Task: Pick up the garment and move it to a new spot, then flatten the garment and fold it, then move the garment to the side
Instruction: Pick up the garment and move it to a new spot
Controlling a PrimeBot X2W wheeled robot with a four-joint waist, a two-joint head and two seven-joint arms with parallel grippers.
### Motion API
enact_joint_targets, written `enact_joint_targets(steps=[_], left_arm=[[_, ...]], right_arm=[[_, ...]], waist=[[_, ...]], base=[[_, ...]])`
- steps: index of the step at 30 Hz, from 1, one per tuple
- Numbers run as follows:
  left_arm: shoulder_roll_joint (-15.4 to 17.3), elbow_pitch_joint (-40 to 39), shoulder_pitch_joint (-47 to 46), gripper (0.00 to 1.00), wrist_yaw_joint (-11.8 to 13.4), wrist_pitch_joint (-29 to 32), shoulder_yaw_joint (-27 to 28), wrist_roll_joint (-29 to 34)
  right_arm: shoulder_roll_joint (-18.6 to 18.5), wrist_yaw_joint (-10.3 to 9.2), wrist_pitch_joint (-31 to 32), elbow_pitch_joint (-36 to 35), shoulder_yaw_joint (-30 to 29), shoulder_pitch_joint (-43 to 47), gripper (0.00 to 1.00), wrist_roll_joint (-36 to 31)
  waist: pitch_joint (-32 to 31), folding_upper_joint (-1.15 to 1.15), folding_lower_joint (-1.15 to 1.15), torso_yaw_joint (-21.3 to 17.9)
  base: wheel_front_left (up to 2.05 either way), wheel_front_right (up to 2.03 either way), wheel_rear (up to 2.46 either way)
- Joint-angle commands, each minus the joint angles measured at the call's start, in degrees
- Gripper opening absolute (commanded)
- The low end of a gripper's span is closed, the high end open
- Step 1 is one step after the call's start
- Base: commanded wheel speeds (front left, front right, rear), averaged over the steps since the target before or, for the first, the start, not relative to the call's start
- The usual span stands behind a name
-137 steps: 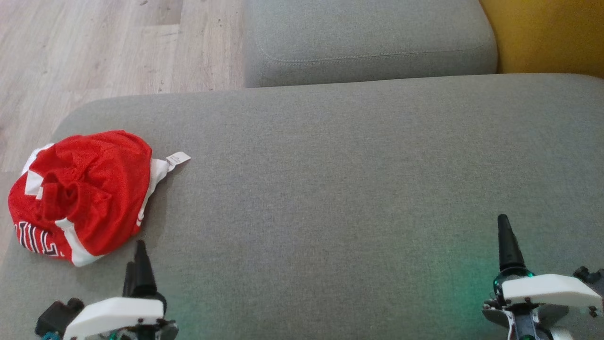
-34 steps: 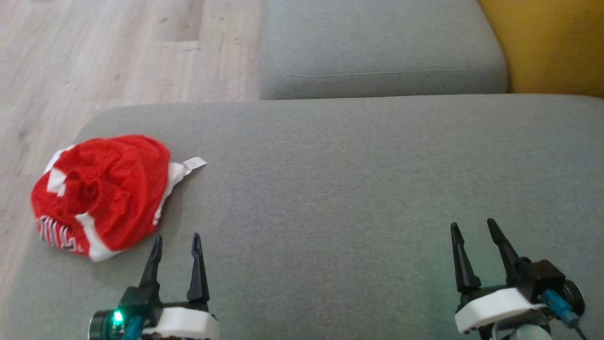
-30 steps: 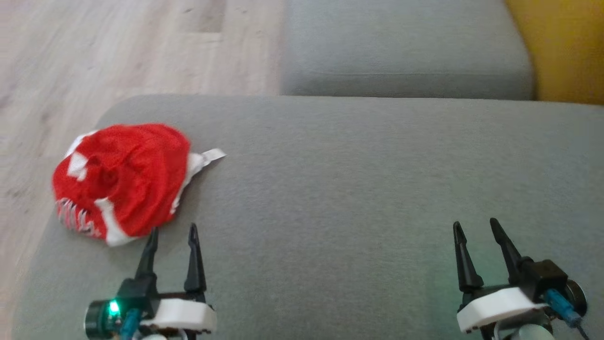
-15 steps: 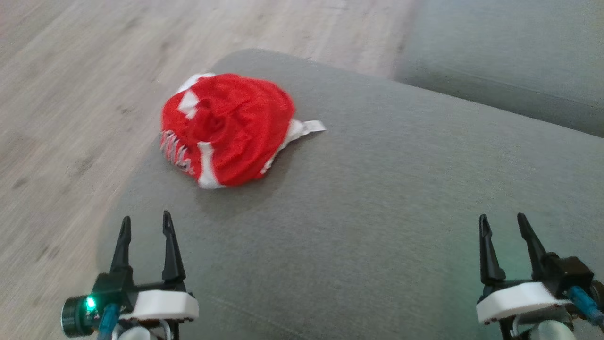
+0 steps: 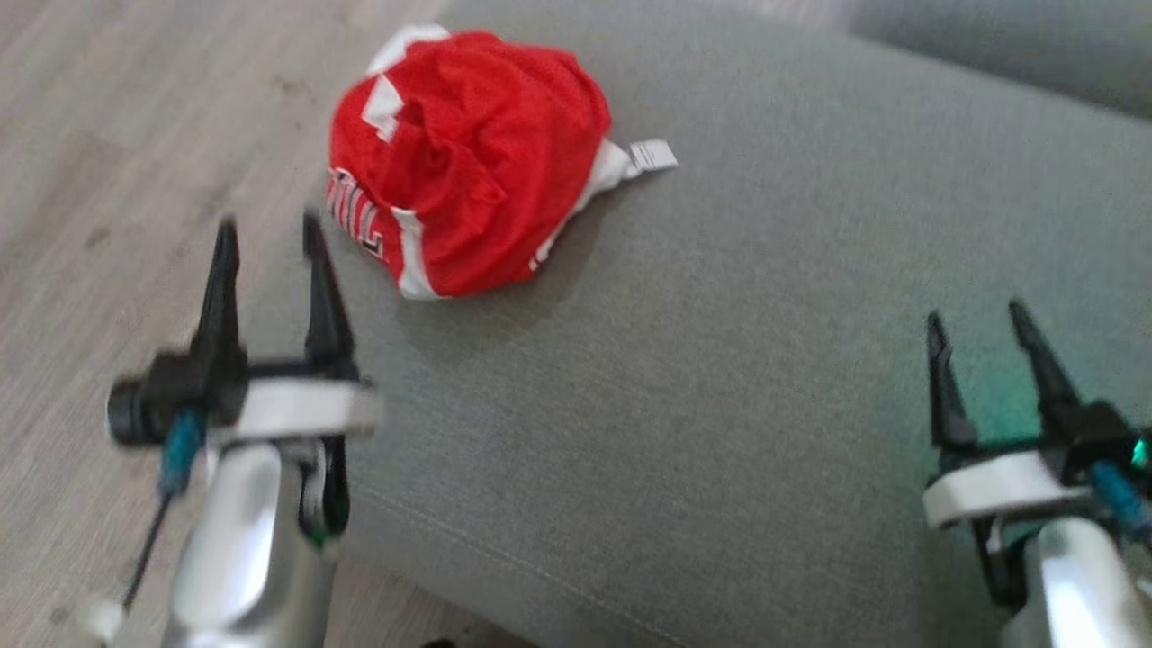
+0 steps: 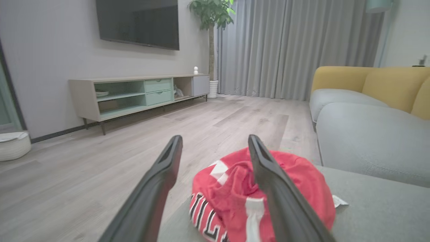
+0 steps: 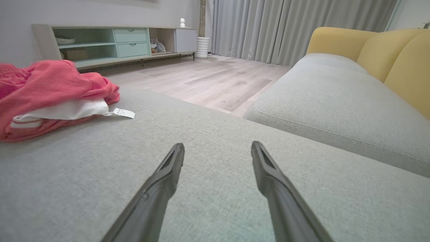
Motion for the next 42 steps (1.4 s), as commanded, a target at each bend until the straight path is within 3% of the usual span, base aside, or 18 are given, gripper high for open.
enact_joint_targets(steps=[1,6,15,16,17,18,19,26,32,34,35,41,42], left_arm=[[0.4,-0.07,-4.8,1.0,-0.66,-0.52,1.11,-0.94],[0.4,9.41,-13.95,1.0,-0.95,-0.52,1.87,-3.15],[0.47,30.86,-23.22,1.0,-0.99,-0.52,5.02,-5.97],[0.5,30.67,-23.75,0.93,-1.29,-0.52,5.27,-5.76],[0.74,28.96,-24.01,0.22,-1.09,-0.52,5.58,-4.93],[0.74,28.96,-24.01,0.22,-1.09,-0.52,5.58,-4.93],[0.92,26.98,-23.79,0.0,-0.97,-0.52,5.58,-3.73],[0.94,11.43,-21.27,0.0,-2.82,-0.52,4.29,3.24],[2.48,2.47,-24.06,0.0,-5.52,-0.52,2.2,6.84],[3.12,1.58,-25.89,0.0,-6.51,-0.52,1.05,7.61],[4.87,2.56,-27.95,0.0,-7.3,-0.52,-0.15,8.93],[5.4,5.85,-28.16,0.0,-6.41,-0.48,0.39,8.36],[5.38,6.23,-27.47,0.74,-6.14,-0.48,0.76,7.95]], right_arm=[[-1.93,-0.04,-0.63,-2.38,0.8,-2.68,1.0,-0.7],[-4.8,-0.04,-0.63,-2.86,1.39,-5.53,1.0,-1.43],[-5.44,-0.04,-0.63,-3.48,2.93,-7.49,1.0,-1.64],[-5.35,-0.04,-0.63,-3.52,2.79,-7.45,1.0,-1.64],[-5.24,-0.04,-0.63,-3.53,2.71,-7.37,1.0,-1.65],[-5.24,-0.04,-0.63,-3.53,2.71,-7.37,1.0,-1.65],[-5.1,-0.04,-0.63,-3.51,2.73,-7.33,1.0,-1.67],[-2.65,-0.04,-0.63,-2.17,3.7,-7.81,1.0,-0.82],[-0.57,-0.04,-0.63,-1.38,5.89,-7.6,1.0,1.06],[-0.28,-0.04,-0.63,-1.29,6.08,-6.97,1.0,1.81],[-0.16,-0.04,-0.63,-0.76,6.67,-4.53,1.0,4.68],[-0.13,-0.04,-0.63,-1.06,5.07,0.05,1.0,7.87],[-0.13,-0.04,-0.63,-1.27,4.81,0.41,1.0,7.99]], waist=[[6.31,0.0,-0.01,-2.81],[11.54,0.0,-0.01,-6.12],[14.87,0.0,-0.01,-10.66],[14.92,0.0,-0.01,-10.77],[14.94,0.0,-0.01,-10.88],[14.94,0.0,-0.01,-10.88],[14.89,0.0,-0.01,-11.05],[10.81,0.0,-0.01,-13.03],[3.48,0.0,-0.01,-19.7],[0.99,0.0,-0.01,-22.83],[-3.39,0.0,-0.01,-27.79],[-5.57,0.0,-0.01,-30.94],[-5.29,0.0,-0.01,-30.65]], base=[[0.0,0.0,0.0],[0.0,0.0,0.0],[0.0,0.0,0.0],[0.0,0.0,0.0],[0.0,0.0,0.0],[0.0,0.0,0.0],[0.0,0.0,0.0],[0.0,0.0,0.0],[0.0,0.0,0.0],[0.0,0.0,0.0],[0.0,0.0,0.0],[0.0,0.0,0.0],[0.0,0.0,0.0]])
